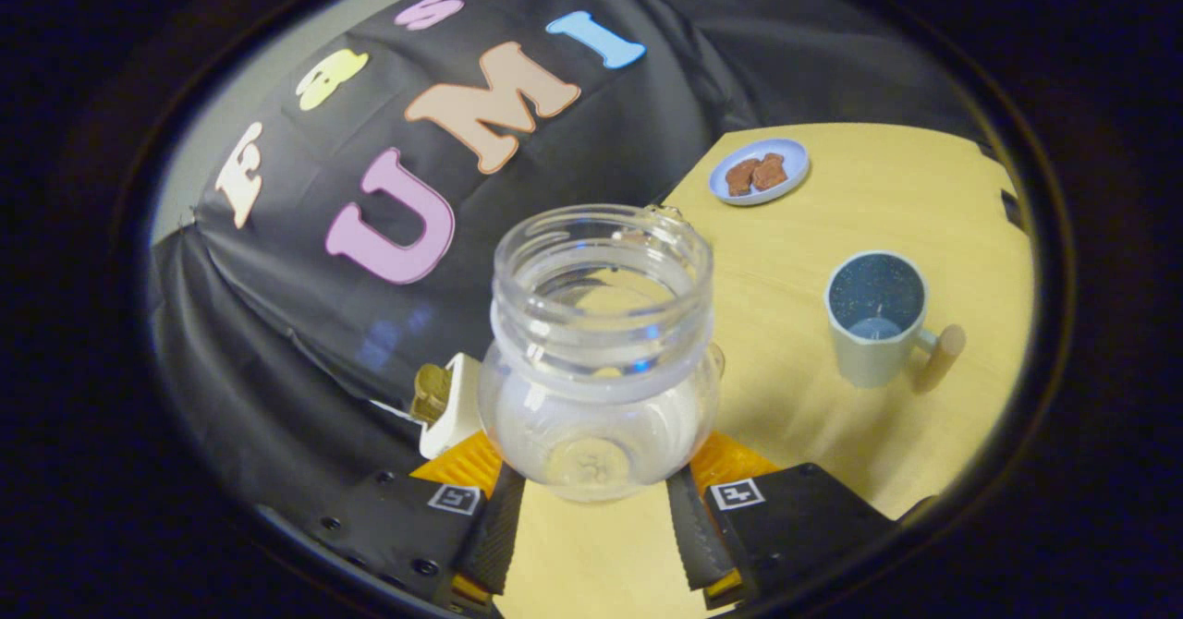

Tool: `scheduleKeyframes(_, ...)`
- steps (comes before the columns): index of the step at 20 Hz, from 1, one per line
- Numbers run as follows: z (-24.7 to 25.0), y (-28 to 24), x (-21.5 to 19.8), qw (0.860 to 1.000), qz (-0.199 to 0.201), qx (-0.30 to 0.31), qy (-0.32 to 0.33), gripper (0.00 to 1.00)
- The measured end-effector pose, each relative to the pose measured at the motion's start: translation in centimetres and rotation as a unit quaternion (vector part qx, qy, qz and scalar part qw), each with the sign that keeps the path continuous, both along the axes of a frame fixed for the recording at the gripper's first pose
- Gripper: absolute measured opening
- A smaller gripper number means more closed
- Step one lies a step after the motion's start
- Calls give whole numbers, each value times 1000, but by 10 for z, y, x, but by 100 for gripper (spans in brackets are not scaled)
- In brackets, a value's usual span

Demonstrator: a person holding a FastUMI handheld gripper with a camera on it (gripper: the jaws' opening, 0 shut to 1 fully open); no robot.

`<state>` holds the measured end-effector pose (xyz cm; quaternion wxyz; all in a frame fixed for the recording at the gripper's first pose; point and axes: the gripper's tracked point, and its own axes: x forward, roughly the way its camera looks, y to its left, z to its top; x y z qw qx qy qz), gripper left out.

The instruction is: Take the bottle from table, then pour the juice into the cup, finally place the bottle on the coaster

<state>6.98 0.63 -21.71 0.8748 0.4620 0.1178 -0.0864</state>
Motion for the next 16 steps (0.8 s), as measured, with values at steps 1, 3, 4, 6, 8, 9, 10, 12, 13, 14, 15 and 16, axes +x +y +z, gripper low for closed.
scheduleKeyframes(1, 4, -3, 2, 1000, 1, 14, -8, 75)
scheduleKeyframes(3, 11, -8, 6, 999, 5, 45, -20, 75)
scheduleKeyframes(4, 14, -9, 9, 998, 8, 61, -25, 75)
scheduleKeyframes(6, 15, -12, 15, 995, 11, 90, -31, 75)
scheduleKeyframes(8, 12, -12, 21, 993, 16, 114, -29, 75)
scheduleKeyframes(9, 7, -12, 24, 991, 19, 127, -23, 75)
scheduleKeyframes(10, 5, -11, 27, 990, 23, 138, -21, 75)
scheduleKeyframes(12, 1, -10, 32, 986, 27, 166, -20, 75)
scheduleKeyframes(13, 0, -10, 37, 983, 27, 181, -22, 75)
scheduleKeyframes(14, -2, -10, 38, 980, 25, 196, -23, 75)
scheduleKeyframes(15, -5, -12, 40, 977, 21, 211, -23, 75)
scheduleKeyframes(16, -8, -13, 41, 974, 15, 226, -24, 75)
